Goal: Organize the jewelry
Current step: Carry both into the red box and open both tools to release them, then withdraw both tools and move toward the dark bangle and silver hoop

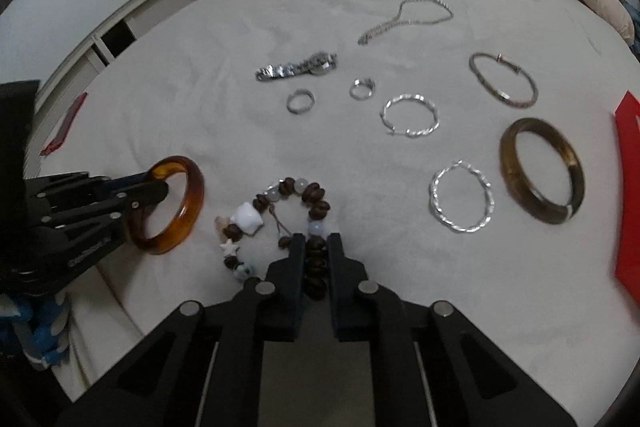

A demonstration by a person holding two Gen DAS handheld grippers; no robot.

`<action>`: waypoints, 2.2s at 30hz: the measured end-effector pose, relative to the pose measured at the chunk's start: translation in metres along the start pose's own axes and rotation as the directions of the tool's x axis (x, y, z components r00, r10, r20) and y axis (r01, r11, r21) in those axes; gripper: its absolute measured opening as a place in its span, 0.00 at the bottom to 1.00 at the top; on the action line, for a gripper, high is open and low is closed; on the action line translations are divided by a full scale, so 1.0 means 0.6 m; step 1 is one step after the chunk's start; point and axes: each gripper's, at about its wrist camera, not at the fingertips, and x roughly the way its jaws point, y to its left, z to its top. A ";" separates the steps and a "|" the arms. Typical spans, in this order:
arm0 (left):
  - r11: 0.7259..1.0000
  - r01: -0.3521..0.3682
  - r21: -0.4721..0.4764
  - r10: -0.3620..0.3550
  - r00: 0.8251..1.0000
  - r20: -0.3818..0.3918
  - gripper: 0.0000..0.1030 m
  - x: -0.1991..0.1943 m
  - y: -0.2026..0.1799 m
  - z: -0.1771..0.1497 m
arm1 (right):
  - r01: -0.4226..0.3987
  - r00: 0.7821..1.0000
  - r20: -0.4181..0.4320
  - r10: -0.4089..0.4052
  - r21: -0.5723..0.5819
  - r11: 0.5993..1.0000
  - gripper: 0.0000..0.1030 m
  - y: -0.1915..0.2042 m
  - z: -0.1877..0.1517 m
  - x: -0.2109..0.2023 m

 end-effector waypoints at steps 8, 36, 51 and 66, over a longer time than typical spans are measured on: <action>1.000 -0.001 0.010 0.000 0.997 0.082 0.09 -0.075 -0.032 0.020 | 0.020 0.993 0.121 -0.019 -0.010 1.000 0.09 -0.003 -0.018 -0.140; 0.870 0.267 0.415 -0.319 0.946 0.061 0.09 -0.056 -0.594 0.199 | 0.242 0.935 0.172 -0.311 0.334 0.911 0.09 -0.501 -0.064 -0.296; 0.874 0.205 0.441 -0.236 0.972 0.015 0.11 0.033 -0.639 0.189 | 0.312 0.933 0.079 -0.351 0.311 0.898 0.11 -0.569 -0.098 -0.243; 0.887 0.237 0.396 -0.299 0.949 0.101 0.29 -0.063 -0.606 0.196 | 0.364 0.900 0.123 -0.418 0.316 0.876 0.39 -0.527 -0.120 -0.353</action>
